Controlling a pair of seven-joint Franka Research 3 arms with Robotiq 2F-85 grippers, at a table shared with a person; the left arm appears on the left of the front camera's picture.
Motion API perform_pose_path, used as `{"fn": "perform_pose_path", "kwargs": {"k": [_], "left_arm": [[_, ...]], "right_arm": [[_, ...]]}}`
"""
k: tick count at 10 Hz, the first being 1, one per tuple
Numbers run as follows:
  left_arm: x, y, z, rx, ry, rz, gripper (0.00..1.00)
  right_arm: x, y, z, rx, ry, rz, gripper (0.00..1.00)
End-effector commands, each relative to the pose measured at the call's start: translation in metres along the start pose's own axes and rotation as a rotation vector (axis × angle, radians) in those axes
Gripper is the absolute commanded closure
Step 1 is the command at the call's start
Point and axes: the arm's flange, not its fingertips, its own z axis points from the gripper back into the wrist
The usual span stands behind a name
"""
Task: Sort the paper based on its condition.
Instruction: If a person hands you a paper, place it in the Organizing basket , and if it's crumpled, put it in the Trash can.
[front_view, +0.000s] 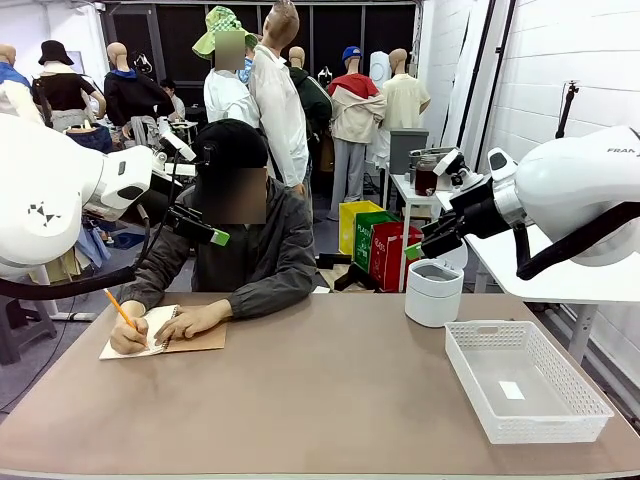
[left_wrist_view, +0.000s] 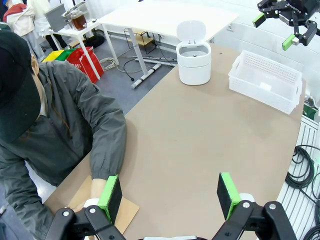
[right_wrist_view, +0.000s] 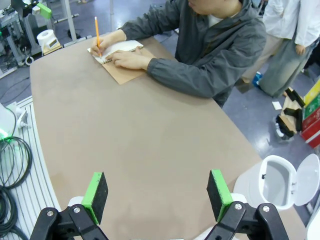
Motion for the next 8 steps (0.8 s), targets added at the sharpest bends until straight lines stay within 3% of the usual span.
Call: {"fn": "perform_pose_path", "kwargs": {"k": [1, 8], "left_arm": [[-0.0012, 0.0014, 0.0005, -0.005, 0.001, -0.010, 0.00], [-0.0012, 0.0014, 0.0005, -0.005, 0.001, -0.010, 0.00]], "right_arm": [[-0.0009, -0.0008, -0.0018, 0.014, -0.007, -0.005, 0.00], [-0.0009, -0.0008, -0.0018, 0.014, -0.007, -0.005, 0.00]]}}
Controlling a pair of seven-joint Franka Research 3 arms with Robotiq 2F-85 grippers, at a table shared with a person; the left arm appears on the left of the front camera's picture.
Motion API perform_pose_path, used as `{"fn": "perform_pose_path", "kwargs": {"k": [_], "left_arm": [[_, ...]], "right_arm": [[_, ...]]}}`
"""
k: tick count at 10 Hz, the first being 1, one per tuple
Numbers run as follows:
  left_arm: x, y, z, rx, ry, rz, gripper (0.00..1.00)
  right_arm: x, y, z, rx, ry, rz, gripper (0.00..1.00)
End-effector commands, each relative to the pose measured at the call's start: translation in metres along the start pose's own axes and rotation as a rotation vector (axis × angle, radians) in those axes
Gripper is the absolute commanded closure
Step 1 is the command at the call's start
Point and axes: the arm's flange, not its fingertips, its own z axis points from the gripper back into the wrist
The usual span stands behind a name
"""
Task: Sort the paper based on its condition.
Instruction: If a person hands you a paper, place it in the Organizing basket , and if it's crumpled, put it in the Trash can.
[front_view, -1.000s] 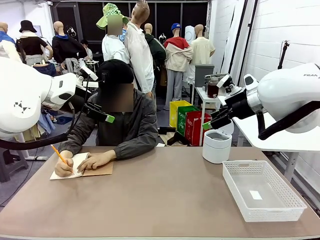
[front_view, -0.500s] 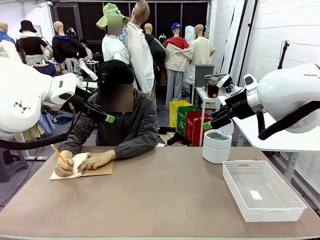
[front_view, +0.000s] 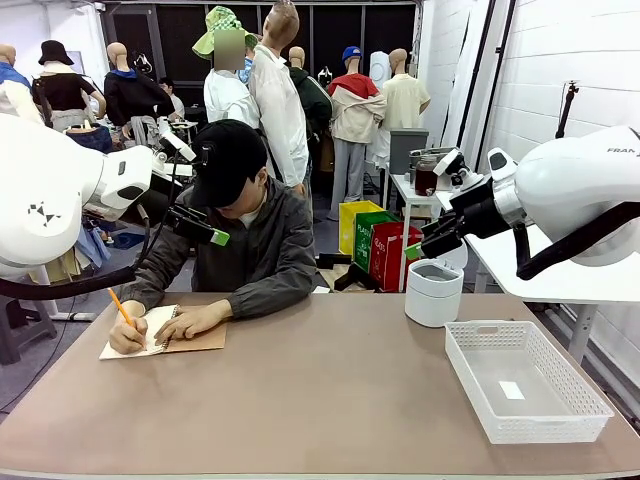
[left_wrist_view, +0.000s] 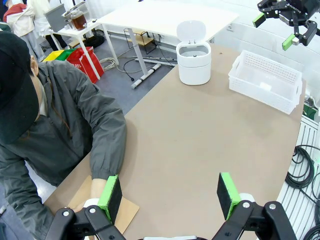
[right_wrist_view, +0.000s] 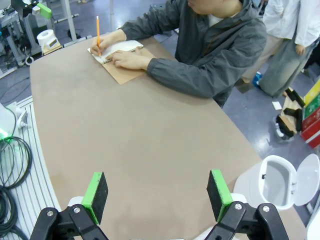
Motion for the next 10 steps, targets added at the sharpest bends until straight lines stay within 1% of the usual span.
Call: {"fn": "perform_pose_path", "kwargs": {"k": [1, 10], "left_arm": [[-0.0012, 0.0014, 0.0005, -0.005, 0.001, -0.010, 0.00], [-0.0012, 0.0014, 0.0005, -0.005, 0.001, -0.010, 0.00]], "right_arm": [[-0.0010, -0.0008, -0.0018, 0.014, -0.007, -0.005, 0.00], [-0.0010, -0.0008, -0.0018, 0.014, -0.007, -0.005, 0.00]]}}
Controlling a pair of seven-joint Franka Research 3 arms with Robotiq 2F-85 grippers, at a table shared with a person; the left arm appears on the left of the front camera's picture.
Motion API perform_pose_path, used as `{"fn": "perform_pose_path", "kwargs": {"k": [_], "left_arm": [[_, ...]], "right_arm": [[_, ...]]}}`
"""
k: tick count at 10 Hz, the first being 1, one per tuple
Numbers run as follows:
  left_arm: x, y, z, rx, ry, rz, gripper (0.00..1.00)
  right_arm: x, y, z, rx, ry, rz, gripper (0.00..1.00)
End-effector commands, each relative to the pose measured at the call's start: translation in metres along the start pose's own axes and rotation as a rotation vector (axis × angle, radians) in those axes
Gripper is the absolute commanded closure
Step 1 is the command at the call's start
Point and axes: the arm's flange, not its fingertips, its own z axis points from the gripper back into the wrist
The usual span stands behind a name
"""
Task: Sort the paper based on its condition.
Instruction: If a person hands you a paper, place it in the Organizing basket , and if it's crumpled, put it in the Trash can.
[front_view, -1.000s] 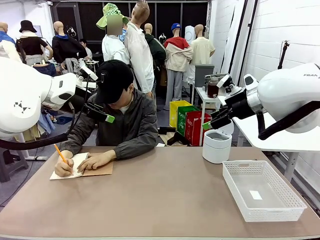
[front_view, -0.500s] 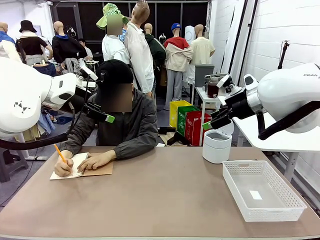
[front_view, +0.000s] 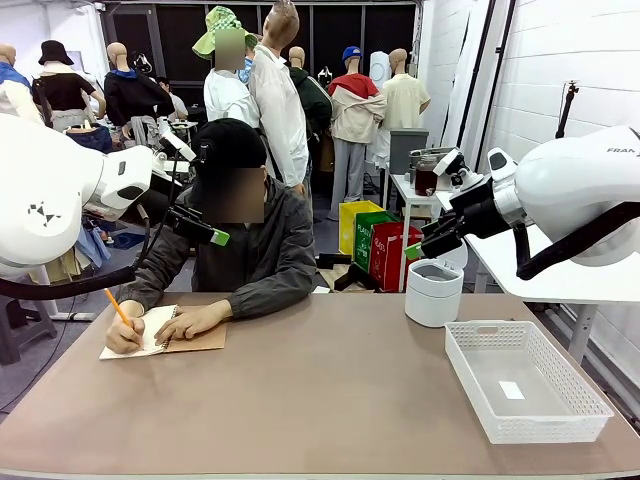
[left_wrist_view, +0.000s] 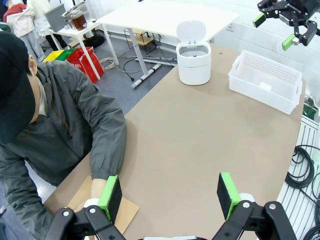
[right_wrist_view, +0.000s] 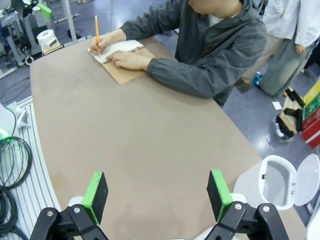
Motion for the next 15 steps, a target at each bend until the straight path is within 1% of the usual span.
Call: {"fn": "perform_pose_path", "kwargs": {"k": [1, 15], "left_arm": [[-0.0012, 0.0014, 0.0005, -0.005, 0.001, -0.010, 0.00], [-0.0012, 0.0014, 0.0005, -0.005, 0.001, -0.010, 0.00]], "right_arm": [[-0.0010, -0.0009, -0.0018, 0.014, -0.007, -0.005, 0.00], [-0.0010, -0.0009, -0.0018, 0.014, -0.007, -0.005, 0.00]]}}
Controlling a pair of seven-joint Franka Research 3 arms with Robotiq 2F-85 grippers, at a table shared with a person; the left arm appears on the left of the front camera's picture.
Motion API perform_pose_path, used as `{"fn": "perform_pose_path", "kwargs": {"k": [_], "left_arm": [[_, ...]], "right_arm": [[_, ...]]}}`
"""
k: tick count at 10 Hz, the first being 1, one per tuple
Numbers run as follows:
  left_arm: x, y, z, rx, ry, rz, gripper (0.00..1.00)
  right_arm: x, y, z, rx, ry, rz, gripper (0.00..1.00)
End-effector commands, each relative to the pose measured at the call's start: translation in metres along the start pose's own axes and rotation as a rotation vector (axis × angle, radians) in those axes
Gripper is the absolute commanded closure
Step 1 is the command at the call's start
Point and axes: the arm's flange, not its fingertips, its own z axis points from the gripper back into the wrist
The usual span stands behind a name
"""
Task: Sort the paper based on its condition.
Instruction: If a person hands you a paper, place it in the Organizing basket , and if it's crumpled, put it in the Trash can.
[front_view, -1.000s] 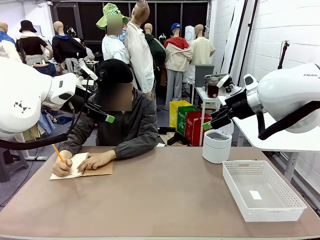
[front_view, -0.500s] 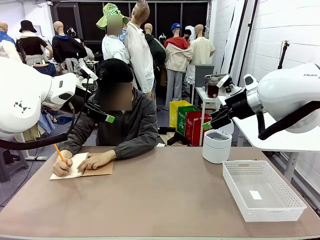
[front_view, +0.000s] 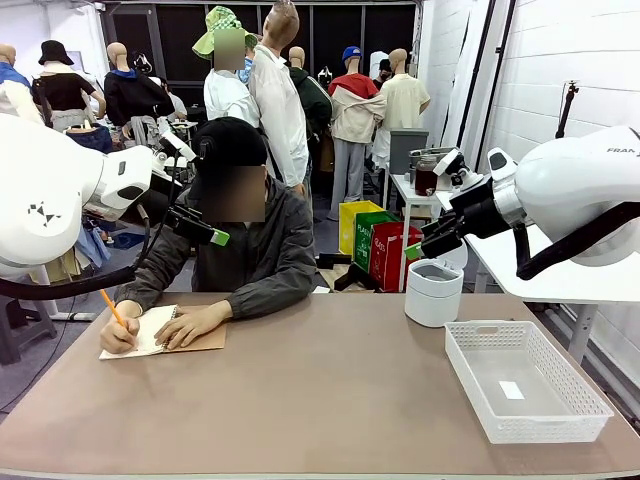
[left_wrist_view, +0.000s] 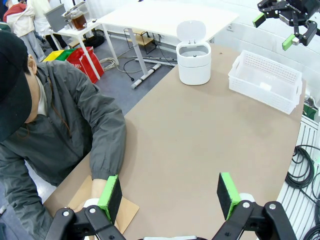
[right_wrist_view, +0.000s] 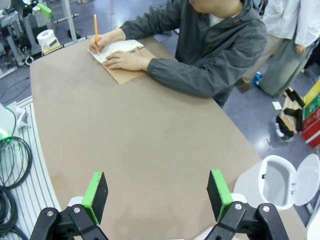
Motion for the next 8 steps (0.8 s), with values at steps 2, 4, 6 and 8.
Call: {"fn": "perform_pose_path", "kwargs": {"k": [2, 4, 6, 8], "left_arm": [[-0.0012, 0.0014, 0.0005, -0.005, 0.001, -0.010, 0.00], [-0.0012, 0.0014, 0.0005, -0.005, 0.001, -0.010, 0.00], [-0.0012, 0.0014, 0.0005, -0.005, 0.001, -0.010, 0.00], [-0.0012, 0.0014, 0.0005, -0.005, 0.001, -0.010, 0.00]], "right_arm": [[-0.0010, -0.0009, -0.0018, 0.014, -0.007, -0.005, 0.00], [-0.0010, -0.0009, -0.0018, 0.014, -0.007, -0.005, 0.00], [-0.0010, -0.0009, -0.0018, 0.014, -0.007, -0.005, 0.00], [-0.0010, -0.0009, -0.0018, 0.014, -0.007, -0.005, 0.00]]}}
